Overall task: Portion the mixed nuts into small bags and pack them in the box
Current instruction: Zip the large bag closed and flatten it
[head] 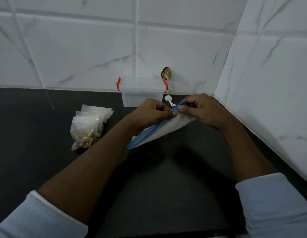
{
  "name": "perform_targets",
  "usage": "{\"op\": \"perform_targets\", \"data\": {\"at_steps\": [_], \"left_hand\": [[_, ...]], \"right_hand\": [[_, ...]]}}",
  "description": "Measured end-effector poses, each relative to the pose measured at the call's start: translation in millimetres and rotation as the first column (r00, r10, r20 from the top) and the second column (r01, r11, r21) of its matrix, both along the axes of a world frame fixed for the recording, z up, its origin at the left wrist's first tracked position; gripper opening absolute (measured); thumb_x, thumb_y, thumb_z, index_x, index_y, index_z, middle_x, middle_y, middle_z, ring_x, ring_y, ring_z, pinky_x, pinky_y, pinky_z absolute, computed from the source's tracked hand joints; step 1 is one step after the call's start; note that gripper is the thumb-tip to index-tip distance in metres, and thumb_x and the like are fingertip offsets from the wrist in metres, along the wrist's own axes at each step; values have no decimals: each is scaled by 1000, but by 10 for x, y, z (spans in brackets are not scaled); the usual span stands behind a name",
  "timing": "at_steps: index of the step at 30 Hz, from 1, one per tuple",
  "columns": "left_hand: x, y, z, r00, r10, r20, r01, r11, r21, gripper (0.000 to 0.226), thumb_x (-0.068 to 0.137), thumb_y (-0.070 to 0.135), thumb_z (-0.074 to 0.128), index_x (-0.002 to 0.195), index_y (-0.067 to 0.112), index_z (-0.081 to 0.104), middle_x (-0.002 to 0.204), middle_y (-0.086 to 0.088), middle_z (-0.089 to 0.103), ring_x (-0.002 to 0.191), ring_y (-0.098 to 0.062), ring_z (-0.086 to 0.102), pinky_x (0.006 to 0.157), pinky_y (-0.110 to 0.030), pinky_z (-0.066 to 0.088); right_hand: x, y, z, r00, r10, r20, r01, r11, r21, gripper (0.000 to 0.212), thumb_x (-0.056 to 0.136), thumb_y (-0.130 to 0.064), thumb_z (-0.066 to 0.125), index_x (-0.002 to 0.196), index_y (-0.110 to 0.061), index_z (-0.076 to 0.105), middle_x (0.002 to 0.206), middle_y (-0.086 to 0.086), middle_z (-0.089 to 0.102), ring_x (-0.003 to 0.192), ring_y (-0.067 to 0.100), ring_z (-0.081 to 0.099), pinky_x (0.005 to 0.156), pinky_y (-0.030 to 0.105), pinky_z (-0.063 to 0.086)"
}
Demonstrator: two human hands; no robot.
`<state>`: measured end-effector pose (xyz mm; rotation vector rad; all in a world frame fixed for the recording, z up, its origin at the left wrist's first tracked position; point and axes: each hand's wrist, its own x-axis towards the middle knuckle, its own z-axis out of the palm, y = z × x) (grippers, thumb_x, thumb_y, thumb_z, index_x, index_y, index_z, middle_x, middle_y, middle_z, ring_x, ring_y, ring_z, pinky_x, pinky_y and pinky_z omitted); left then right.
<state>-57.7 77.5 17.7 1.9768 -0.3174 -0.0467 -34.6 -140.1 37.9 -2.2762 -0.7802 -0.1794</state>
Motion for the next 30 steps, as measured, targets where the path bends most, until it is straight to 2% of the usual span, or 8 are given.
{"op": "perform_targets", "data": {"at_steps": [2, 5, 9, 11, 14, 19, 23, 30], "left_hand": [[-6, 38, 14, 999, -20, -48, 22, 999, 43, 13, 92, 22, 74, 82, 14, 74, 86, -5, 72, 78, -12, 61, 69, -24, 50], [-13, 50, 6, 999, -13, -41, 15, 999, 47, 11, 92, 20, 73, 83, 14, 75, 94, -7, 74, 85, -15, 64, 76, -28, 53], [-19, 26, 0, 1000, -18, -14, 19, 997, 72, 12, 94, 17, 71, 84, 11, 73, 98, -11, 74, 87, -15, 66, 78, -28, 54], [-25, 30, 8, 1000, -24, -11, 25, 998, 65, 12, 93, 17, 71, 83, 12, 73, 93, -7, 73, 83, -11, 65, 72, -24, 51], [-26, 39, 29, 998, -43, -55, 47, 997, 66, 16, 93, 18, 71, 77, 15, 70, 86, -2, 69, 81, -9, 62, 71, -23, 49], [-23, 101, 48, 996, -41, -79, 49, 993, 106, 17, 92, 20, 72, 77, 13, 73, 98, -15, 73, 96, -25, 66, 93, -42, 55], [-34, 78, 49, 998, -43, -50, 49, 992, 118, 16, 93, 16, 71, 83, 5, 73, 101, -19, 73, 96, -24, 65, 96, -45, 54], [28, 108, 42, 989, -69, -127, 92, 979, 182, 29, 96, 20, 68, 109, -6, 70, 107, -10, 71, 106, -27, 64, 95, -39, 54]], "right_hand": [[50, -43, -28, 1000, -26, 15, 26, 999, -23, 12, 102, -26, 63, 98, -29, 75, 85, 6, 71, 74, 9, 59, 69, 25, 46], [63, -74, -26, 1000, -27, 6, 27, 999, -36, 12, 102, -28, 63, 101, -24, 75, 88, 6, 71, 83, 21, 66, 74, 39, 50], [-1, -54, -9, 992, 29, -126, -17, 995, 95, 13, 100, -24, 66, 106, -16, 75, 80, -10, 70, 72, -5, 61, 65, 10, 46], [8, -42, -32, 987, 37, -155, -22, 995, 100, 13, 95, -28, 72, 105, -21, 76, 90, -6, 73, 80, 0, 64, 71, 13, 49], [38, -18, -54, 993, 29, -115, -26, 999, 29, 7, 92, -30, 76, 97, -25, 78, 93, 5, 72, 86, 18, 64, 77, 28, 48], [54, -43, -45, 996, -24, -84, 25, 1000, 14, 9, 94, -33, 73, 94, -24, 76, 84, -4, 70, 76, 0, 59, 68, 15, 43], [89, -65, -75, 997, -15, -74, 14, 1000, -10, 9, 94, -35, 73, 97, -27, 76, 92, 0, 71, 90, 21, 64, 79, 34, 49], [75, -89, -57, 998, -28, -57, 26, 999, -42, 6, 94, -30, 73, 97, -26, 75, 95, -1, 70, 88, 16, 62, 75, 29, 47]]}}
